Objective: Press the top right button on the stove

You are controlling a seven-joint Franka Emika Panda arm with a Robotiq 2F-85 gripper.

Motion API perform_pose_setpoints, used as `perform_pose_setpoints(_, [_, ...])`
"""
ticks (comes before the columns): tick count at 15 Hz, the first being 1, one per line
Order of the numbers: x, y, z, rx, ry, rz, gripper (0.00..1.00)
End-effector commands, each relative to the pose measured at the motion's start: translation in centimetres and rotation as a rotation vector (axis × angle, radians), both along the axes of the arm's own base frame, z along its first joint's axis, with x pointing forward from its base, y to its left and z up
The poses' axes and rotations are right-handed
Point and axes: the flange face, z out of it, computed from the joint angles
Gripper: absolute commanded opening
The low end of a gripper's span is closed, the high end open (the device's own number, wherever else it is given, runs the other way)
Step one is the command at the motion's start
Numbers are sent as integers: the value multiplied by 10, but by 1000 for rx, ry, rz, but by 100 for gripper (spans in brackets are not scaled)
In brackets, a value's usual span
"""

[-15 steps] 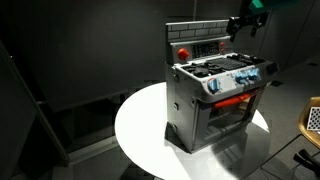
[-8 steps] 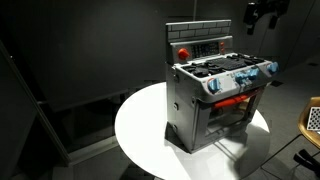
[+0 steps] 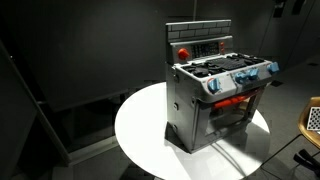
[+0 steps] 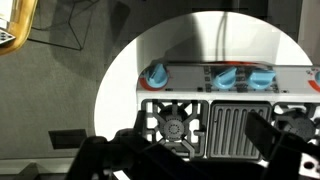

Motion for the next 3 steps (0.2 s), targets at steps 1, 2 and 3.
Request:
perform_pose_setpoints(1, [-4,-1,4,2,7,18,100])
perform_pose_setpoints(2, [-6,-1,7,3,7,22,100])
perform_pose_setpoints(3, [-6,-1,6,3,8,22,100])
